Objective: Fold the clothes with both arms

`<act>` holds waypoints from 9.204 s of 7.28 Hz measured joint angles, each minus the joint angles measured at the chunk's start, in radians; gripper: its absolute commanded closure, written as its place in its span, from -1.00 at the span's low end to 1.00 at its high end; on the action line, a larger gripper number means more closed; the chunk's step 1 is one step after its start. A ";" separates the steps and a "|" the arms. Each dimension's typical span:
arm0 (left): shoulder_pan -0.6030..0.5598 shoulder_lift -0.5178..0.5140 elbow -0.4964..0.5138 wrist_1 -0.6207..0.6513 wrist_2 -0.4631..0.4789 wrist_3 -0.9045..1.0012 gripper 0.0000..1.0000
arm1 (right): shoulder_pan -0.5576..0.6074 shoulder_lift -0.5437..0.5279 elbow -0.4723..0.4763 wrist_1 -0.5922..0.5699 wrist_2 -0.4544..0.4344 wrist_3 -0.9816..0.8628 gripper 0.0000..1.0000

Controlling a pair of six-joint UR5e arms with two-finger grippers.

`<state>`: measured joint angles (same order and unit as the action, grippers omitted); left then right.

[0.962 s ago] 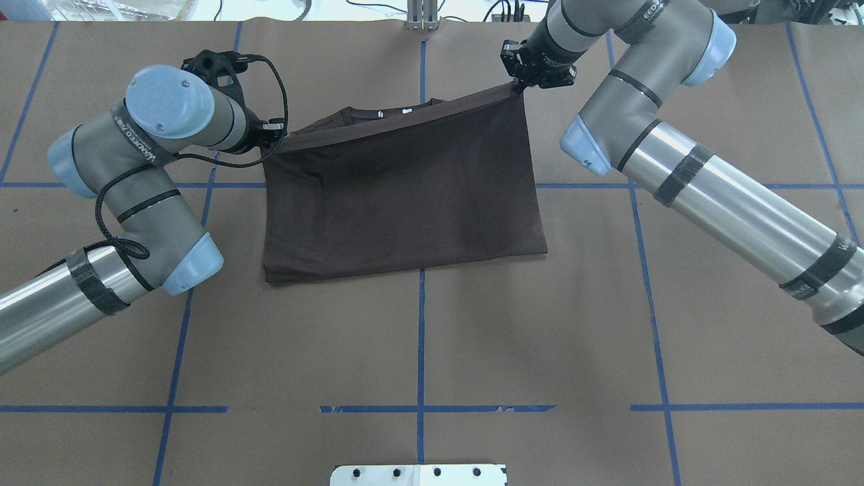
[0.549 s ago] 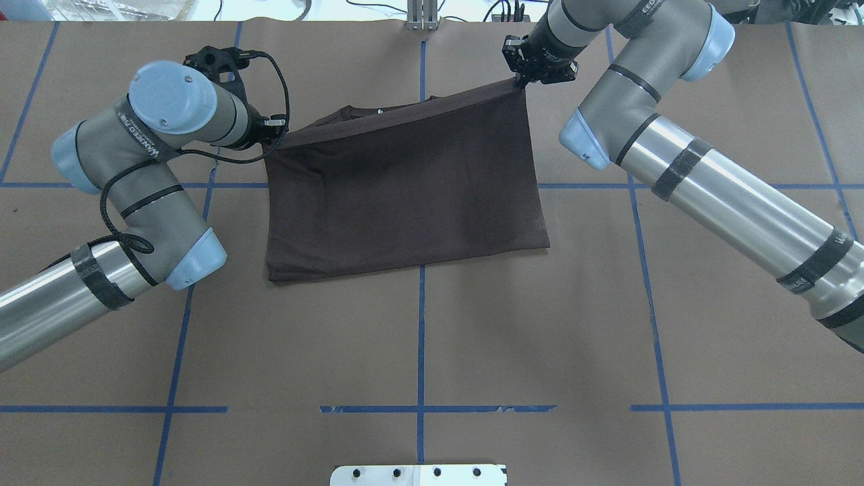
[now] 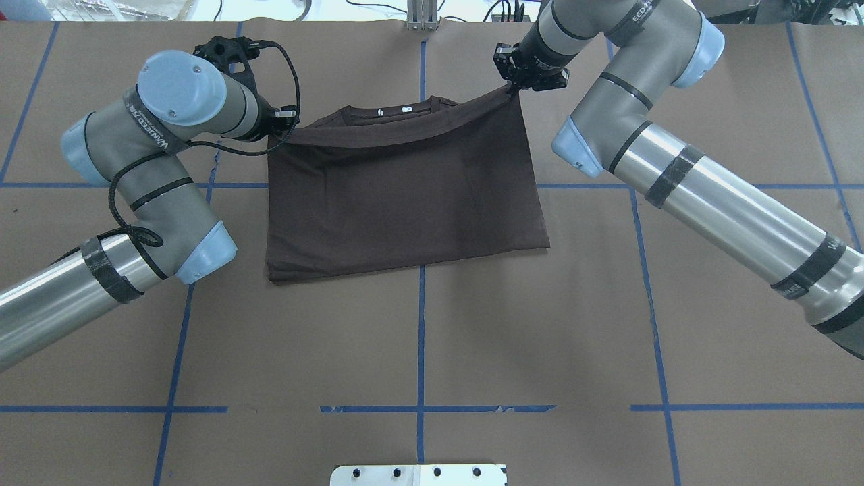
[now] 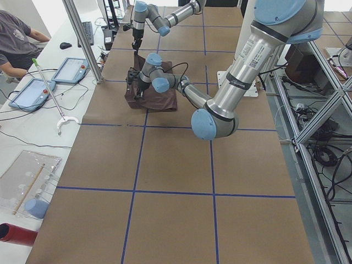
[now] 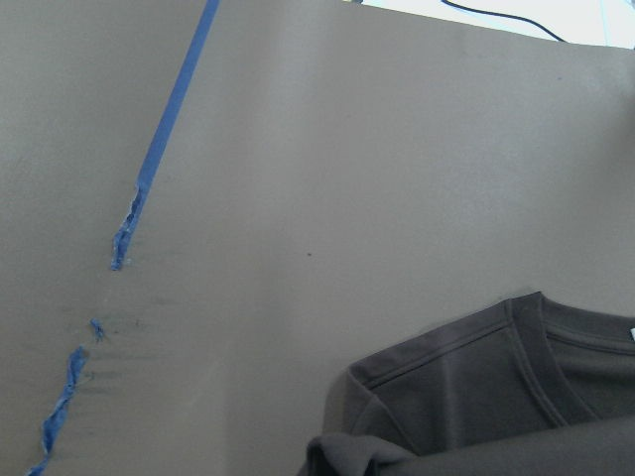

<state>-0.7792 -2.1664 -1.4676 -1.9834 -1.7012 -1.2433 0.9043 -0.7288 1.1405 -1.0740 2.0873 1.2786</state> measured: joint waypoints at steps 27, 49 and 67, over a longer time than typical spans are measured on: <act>-0.033 -0.018 -0.041 0.005 -0.055 -0.005 -1.00 | -0.248 -0.537 0.583 -0.086 -0.006 -0.001 1.00; 0.464 0.062 -0.264 0.158 0.018 -0.690 1.00 | -0.276 -0.874 1.050 -0.071 -0.002 0.028 -1.00; -0.002 -0.336 0.498 -0.242 0.057 -0.024 -1.00 | -0.276 -0.717 0.955 -0.216 -0.063 0.018 -1.00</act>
<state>-0.7815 -2.5021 -0.9698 -2.2255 -1.6446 -1.2673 0.6281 -1.4458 2.0950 -1.2903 2.0239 1.2963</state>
